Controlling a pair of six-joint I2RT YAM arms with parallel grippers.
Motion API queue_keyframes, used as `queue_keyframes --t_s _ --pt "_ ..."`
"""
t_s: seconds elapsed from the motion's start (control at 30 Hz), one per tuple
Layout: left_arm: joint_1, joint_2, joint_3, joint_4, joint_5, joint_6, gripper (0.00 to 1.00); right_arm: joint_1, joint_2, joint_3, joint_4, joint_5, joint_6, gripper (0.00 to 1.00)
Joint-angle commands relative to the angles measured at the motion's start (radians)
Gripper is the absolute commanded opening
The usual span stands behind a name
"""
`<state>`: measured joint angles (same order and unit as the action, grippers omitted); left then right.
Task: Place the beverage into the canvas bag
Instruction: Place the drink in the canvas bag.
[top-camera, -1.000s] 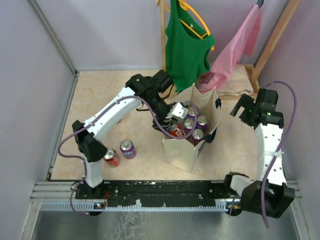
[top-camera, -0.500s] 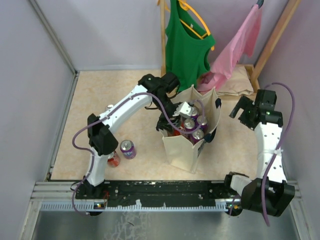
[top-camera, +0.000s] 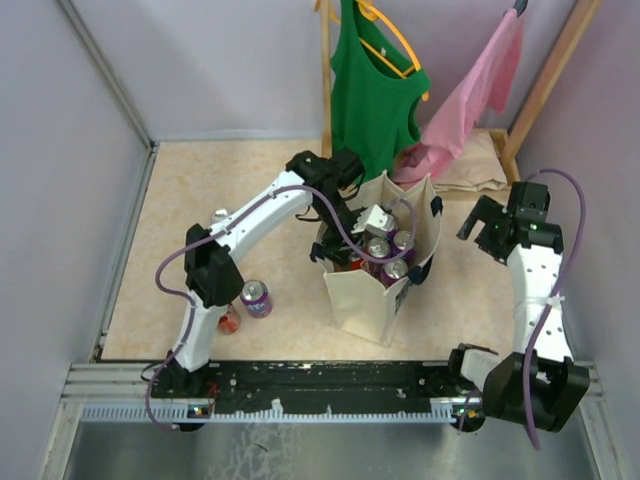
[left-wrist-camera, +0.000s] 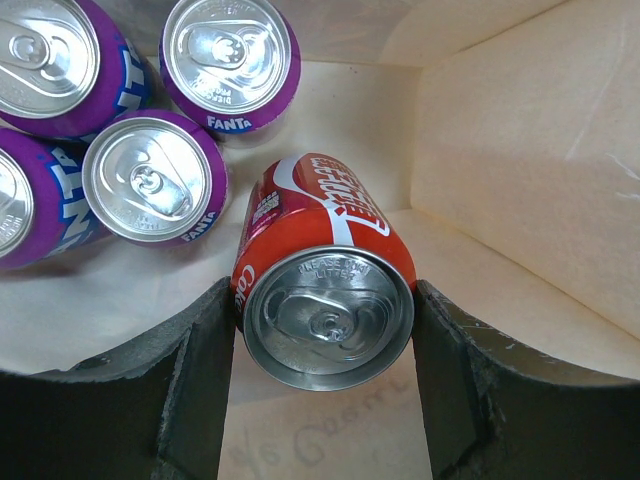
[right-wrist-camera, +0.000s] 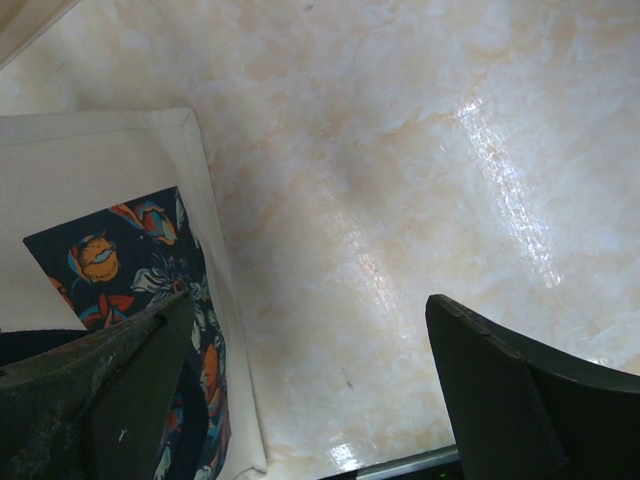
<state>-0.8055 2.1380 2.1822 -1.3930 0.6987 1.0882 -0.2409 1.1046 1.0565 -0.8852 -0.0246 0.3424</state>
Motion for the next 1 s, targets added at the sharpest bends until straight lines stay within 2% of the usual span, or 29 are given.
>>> queue_keyframes --t_s 0.0,0.6,0.97 --pt "-0.008 0.026 0.06 0.017 -0.004 -0.025 0.0 -0.013 -0.011 -0.007 0.021 -0.007 -0.002 0.99" --pt "-0.086 0.098 0.089 0.101 -0.1 -0.114 0.0 -0.013 -0.012 -0.046 0.04 -0.007 -0.01 0.99" --pt "-0.098 0.126 0.047 0.159 -0.17 -0.16 0.0 -0.012 -0.01 -0.054 0.042 -0.005 -0.014 0.99"
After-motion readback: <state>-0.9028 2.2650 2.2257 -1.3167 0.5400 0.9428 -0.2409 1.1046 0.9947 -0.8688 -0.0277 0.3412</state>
